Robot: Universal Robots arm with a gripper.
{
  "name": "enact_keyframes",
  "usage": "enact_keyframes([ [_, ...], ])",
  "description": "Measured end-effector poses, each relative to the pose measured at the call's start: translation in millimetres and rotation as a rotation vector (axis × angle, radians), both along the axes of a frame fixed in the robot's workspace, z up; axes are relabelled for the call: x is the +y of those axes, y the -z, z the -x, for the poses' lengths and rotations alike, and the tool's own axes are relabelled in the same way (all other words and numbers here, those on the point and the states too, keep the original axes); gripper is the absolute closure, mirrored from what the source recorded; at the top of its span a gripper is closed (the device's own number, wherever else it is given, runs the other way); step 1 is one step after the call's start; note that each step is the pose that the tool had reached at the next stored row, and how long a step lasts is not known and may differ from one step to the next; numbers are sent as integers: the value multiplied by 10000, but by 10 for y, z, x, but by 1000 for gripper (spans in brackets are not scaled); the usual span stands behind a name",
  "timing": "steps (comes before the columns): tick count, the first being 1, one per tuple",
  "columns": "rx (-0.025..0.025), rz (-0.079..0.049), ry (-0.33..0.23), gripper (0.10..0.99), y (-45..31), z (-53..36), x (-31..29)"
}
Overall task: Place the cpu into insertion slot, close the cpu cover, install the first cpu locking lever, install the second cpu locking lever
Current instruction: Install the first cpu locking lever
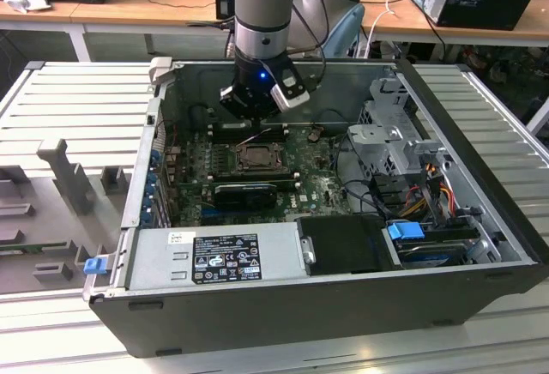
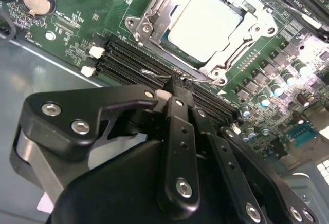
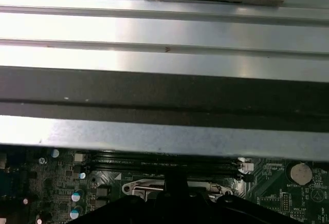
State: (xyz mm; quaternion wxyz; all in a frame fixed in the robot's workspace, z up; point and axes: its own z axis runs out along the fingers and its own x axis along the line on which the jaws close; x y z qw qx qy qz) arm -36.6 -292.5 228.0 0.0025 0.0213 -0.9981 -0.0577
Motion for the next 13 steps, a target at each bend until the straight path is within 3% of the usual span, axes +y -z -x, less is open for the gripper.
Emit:
enact_keyframes([
  [13,-1,-3,0,980,13,-42,10],
])
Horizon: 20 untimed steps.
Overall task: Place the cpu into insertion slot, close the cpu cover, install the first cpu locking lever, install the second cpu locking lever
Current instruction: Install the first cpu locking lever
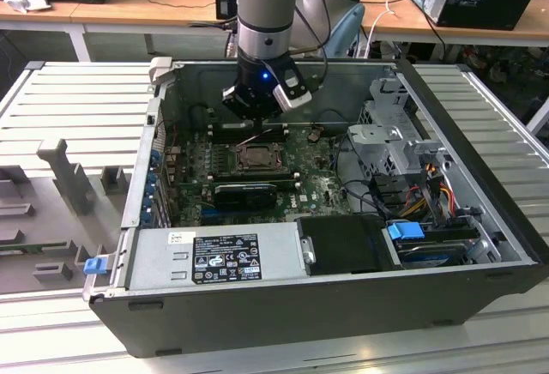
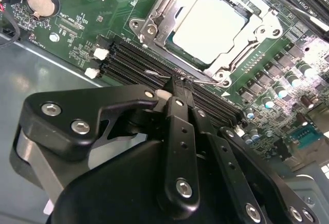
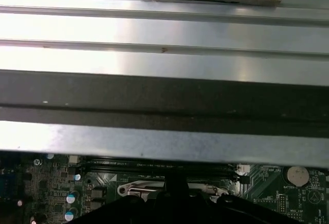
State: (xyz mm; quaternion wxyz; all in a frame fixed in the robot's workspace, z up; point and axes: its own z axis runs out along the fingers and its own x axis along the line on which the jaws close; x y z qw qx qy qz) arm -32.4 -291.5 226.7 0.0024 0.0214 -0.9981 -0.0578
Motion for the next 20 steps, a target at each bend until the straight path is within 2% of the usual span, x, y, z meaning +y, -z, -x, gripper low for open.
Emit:
enact_keyframes([
  [2,0,-52,0,980,6,-20,1],
  [10,1,-51,-9,980,52,-110,20],
  [20,0,-52,-49,980,124,-146,31],
])
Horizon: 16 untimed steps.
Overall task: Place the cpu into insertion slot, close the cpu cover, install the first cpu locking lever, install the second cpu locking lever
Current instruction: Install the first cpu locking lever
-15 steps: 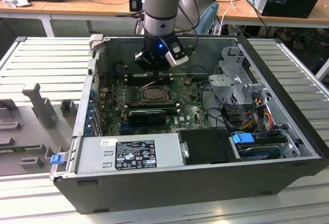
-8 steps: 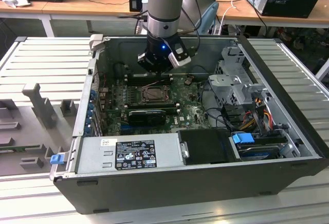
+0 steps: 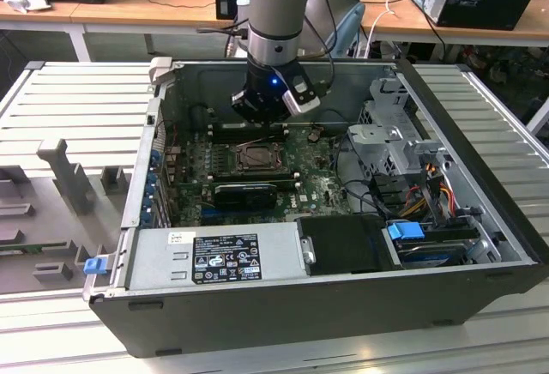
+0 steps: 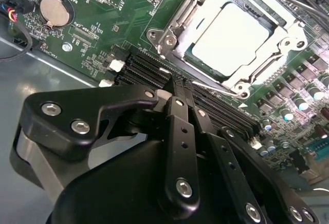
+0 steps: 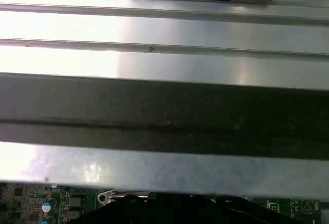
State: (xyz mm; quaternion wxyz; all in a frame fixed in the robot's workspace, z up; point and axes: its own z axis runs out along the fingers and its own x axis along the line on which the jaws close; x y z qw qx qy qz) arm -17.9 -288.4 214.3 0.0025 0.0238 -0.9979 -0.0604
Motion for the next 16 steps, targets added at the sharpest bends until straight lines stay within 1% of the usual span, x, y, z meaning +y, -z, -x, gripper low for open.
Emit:
enact_keyframes([
  [4,0,-1,-1,980,39,-11,0],
  [7,1,19,0,980,84,-16,0],
  [16,0,117,-1,980,101,-16,0],
])
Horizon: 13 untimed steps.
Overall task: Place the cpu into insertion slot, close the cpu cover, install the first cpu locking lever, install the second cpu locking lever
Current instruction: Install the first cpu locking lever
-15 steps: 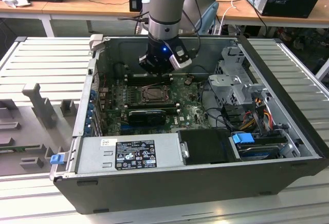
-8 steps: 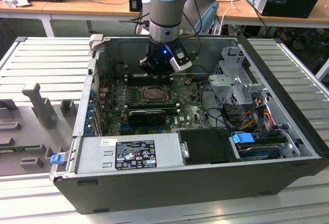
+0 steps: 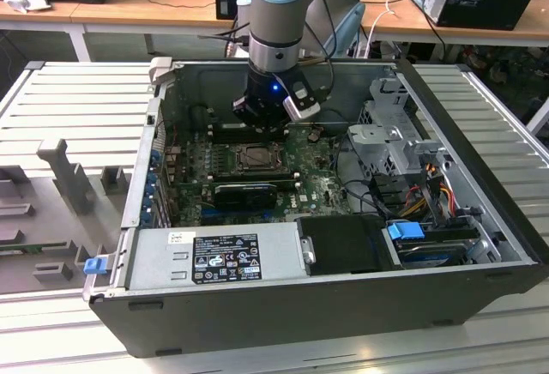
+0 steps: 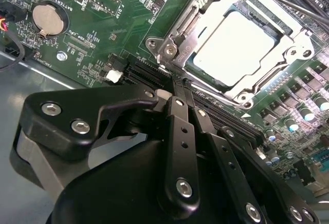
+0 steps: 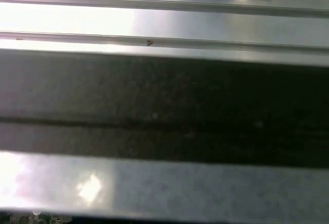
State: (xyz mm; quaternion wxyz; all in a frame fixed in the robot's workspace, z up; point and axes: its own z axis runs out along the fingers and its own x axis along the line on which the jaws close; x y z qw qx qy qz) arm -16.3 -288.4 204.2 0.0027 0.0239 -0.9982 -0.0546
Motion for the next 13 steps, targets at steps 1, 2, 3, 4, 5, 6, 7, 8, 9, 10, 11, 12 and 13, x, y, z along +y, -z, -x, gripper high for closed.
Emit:
enact_keyframes([
  [1,0,9,1,980,1,0,0],
  [2,1,19,0,980,2,0,0],
  [3,1,30,0,980,3,0,0],
  [4,0,42,1,980,4,0,0],
  [5,1,57,1,980,5,0,0],
  [6,-1,113,2,980,6,1,-1],
  [7,-1,149,1,980,7,0,0],
  [8,-2,173,1,980,8,-1,0],
  [9,1,207,-1,980,9,0,0],
  [10,1,210,0,980,12,0,-1],
  [11,0,208,0,980,18,0,0],
  [12,-1,206,0,980,25,0,0],
  [13,1,209,0,980,32,0,-1],
])
